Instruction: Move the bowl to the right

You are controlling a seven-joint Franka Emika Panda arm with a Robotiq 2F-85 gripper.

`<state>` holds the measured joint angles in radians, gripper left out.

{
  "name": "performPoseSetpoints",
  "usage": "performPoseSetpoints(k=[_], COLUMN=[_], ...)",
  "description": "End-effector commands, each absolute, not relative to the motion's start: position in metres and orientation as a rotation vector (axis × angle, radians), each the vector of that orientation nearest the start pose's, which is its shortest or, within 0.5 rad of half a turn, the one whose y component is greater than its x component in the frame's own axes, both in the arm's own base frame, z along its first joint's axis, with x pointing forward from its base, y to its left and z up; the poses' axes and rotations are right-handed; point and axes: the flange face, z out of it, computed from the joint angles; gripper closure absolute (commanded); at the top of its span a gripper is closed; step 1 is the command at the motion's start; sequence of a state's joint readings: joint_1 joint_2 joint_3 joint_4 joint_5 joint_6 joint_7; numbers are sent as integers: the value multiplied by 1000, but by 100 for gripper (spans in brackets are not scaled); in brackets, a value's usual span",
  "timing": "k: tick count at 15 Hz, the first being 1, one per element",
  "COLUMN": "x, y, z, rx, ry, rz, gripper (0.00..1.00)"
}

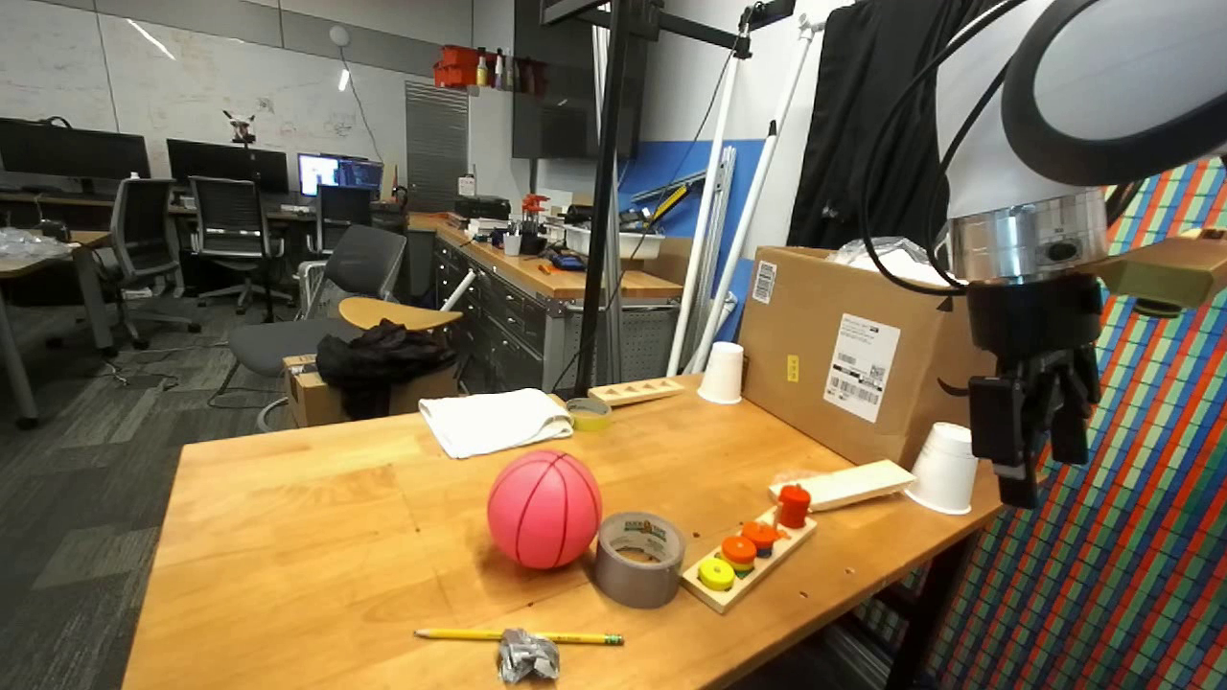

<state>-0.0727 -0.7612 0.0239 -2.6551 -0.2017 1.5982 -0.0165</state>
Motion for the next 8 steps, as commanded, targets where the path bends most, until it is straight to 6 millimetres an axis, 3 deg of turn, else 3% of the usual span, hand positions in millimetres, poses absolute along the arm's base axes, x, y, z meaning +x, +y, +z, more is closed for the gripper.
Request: performPoseSetpoints(k=[1,5,8], x=[284,284,284], y=[-35,-35,-1], z=[450,450,450], rx=[-3307,-3307,-3359], ry=[9,9,-76], rz=[508,508,444], gripper=[0,0,0])
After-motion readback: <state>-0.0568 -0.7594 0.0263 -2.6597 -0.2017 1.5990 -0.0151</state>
